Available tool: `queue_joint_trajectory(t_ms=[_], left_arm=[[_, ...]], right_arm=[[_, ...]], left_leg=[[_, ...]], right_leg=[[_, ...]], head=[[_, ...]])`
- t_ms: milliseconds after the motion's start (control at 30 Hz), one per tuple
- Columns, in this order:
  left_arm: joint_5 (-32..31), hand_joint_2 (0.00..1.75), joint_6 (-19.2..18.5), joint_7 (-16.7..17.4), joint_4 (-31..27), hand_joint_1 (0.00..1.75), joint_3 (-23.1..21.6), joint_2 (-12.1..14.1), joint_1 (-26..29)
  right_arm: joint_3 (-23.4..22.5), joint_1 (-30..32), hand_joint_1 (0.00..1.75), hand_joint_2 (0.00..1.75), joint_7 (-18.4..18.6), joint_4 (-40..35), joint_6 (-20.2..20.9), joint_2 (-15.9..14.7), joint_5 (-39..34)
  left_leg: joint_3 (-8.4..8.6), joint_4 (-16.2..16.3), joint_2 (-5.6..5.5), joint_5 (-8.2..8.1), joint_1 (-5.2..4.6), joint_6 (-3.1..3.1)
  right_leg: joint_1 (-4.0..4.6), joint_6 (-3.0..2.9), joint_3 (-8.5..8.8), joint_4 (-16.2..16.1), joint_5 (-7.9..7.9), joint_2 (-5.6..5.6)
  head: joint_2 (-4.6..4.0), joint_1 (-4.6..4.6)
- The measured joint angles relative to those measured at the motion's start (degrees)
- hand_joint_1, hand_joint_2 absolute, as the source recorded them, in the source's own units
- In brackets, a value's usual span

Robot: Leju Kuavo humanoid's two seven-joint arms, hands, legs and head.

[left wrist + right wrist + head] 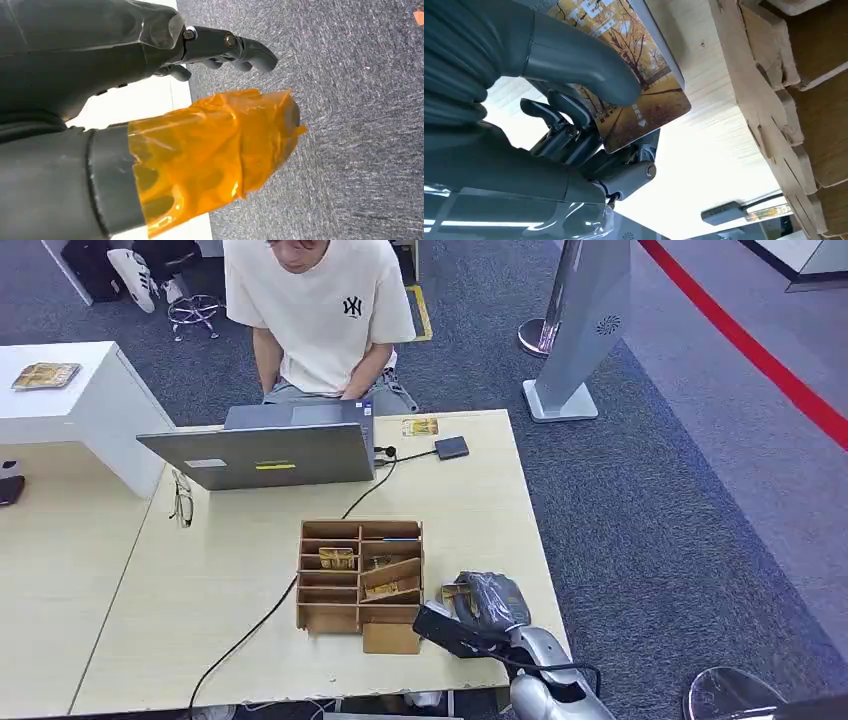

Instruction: Pass the card to the sensor for recognition and then transmit it.

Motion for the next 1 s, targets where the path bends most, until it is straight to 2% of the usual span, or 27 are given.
queue_joint_trajectory(t_ms=[1000], left_arm=[[0.0,0.0,0.0,0.0,0.0,0.0,0.0,0.0,0.0]], right_arm=[[0.0,-0.2,1.75,1.75,0.0,0.3,0.0,0.1,0.0]], left_leg=[[0.03,0.0,0.0,0.01,0.0,-0.01]], right_leg=[[0.0,-0.01,0.03,0.0,0.01,0.0]], head=[[0.0,0.0]])
